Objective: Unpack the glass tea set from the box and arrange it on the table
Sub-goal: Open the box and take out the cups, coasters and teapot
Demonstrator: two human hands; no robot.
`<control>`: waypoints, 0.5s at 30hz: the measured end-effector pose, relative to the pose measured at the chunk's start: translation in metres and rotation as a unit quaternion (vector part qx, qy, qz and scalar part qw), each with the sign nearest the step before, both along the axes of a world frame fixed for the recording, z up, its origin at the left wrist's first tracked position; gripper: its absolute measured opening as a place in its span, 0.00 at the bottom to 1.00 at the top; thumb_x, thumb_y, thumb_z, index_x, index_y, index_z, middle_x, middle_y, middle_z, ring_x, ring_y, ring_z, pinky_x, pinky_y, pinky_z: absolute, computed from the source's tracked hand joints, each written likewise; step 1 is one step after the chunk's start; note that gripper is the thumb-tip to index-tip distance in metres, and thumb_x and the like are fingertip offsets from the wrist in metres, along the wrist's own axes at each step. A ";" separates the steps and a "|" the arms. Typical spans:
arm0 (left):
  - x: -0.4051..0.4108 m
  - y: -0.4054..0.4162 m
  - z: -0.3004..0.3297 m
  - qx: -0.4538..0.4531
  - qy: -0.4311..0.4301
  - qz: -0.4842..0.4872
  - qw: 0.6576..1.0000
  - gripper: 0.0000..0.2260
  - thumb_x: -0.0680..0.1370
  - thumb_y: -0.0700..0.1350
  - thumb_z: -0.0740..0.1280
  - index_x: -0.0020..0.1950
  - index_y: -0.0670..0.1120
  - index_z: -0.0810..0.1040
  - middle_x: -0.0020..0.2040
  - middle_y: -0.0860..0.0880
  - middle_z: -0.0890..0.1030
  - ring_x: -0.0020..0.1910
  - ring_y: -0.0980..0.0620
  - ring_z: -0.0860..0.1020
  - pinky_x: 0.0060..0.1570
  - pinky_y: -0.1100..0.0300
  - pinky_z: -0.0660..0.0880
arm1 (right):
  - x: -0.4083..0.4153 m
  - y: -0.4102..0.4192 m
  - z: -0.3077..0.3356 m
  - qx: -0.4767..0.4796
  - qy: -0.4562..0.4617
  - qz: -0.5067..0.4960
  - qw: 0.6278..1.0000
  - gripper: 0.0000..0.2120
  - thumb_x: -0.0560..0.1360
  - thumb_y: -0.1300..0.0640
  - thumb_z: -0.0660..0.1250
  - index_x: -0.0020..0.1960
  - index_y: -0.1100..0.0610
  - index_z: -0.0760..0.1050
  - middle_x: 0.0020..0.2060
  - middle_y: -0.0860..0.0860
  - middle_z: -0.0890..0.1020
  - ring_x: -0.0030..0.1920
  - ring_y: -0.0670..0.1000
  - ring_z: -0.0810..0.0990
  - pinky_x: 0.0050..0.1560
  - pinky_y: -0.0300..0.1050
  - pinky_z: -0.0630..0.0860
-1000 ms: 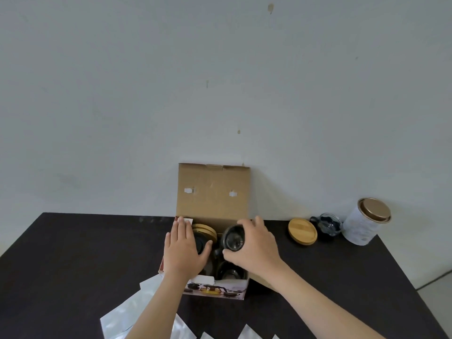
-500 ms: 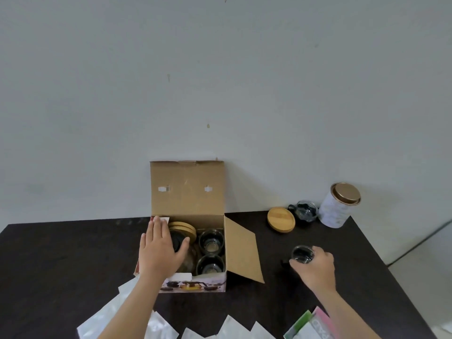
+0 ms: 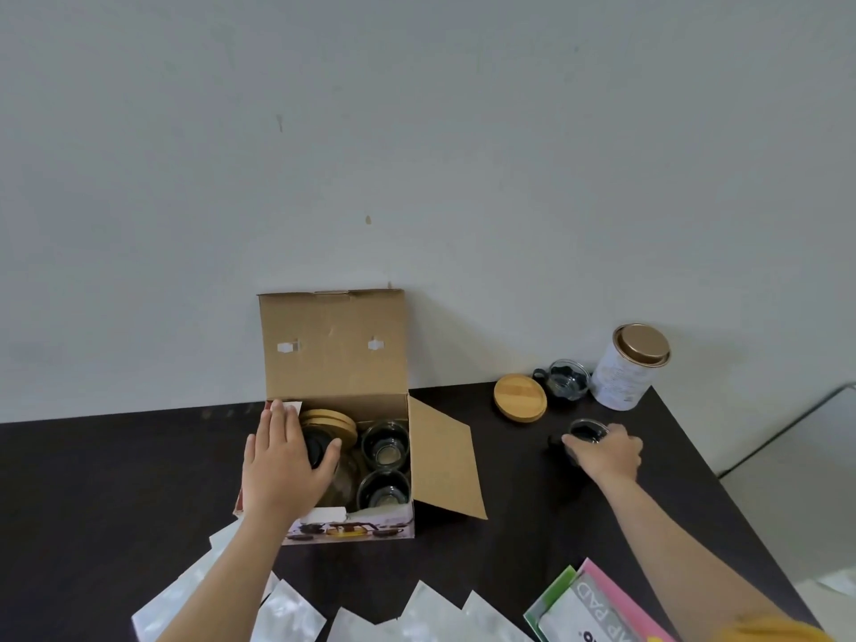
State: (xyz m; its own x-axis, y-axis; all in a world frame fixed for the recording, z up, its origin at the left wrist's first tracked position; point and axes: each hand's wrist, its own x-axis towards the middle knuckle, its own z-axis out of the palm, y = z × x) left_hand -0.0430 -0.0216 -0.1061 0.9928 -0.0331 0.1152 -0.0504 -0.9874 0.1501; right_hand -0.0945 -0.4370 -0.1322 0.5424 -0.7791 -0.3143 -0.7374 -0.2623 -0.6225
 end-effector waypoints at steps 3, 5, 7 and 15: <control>0.001 0.000 -0.001 0.003 0.000 0.001 1.000 0.42 0.72 0.69 0.46 0.76 0.41 0.57 0.77 0.42 0.58 0.76 0.44 0.55 0.72 0.45 0.57 | 0.016 -0.003 0.002 0.003 0.006 -0.003 1.000 0.36 0.68 0.49 0.76 0.69 0.60 0.65 0.66 0.60 0.63 0.65 0.64 0.67 0.56 0.57 0.73; 0.001 0.000 -0.002 0.003 0.002 0.003 1.000 0.42 0.72 0.69 0.46 0.76 0.41 0.57 0.77 0.42 0.58 0.76 0.44 0.54 0.72 0.46 0.57 | 0.024 -0.005 0.001 -0.005 0.008 0.000 1.000 0.35 0.69 0.49 0.75 0.69 0.60 0.64 0.67 0.61 0.63 0.66 0.64 0.66 0.56 0.57 0.73; 0.001 0.000 -0.002 0.001 0.002 0.004 1.000 0.42 0.72 0.69 0.46 0.76 0.41 0.57 0.77 0.42 0.58 0.77 0.44 0.54 0.72 0.46 0.57 | 0.032 -0.005 0.000 -0.015 0.009 0.005 1.000 0.35 0.70 0.48 0.75 0.69 0.61 0.64 0.67 0.61 0.62 0.66 0.65 0.65 0.56 0.58 0.73; 0.001 0.000 -0.002 0.001 0.003 0.003 1.000 0.43 0.71 0.70 0.45 0.76 0.41 0.57 0.77 0.42 0.58 0.76 0.44 0.54 0.72 0.46 0.57 | 0.047 -0.003 -0.003 -0.037 0.019 0.003 0.999 0.36 0.71 0.46 0.73 0.69 0.64 0.62 0.67 0.63 0.62 0.65 0.65 0.65 0.53 0.59 0.74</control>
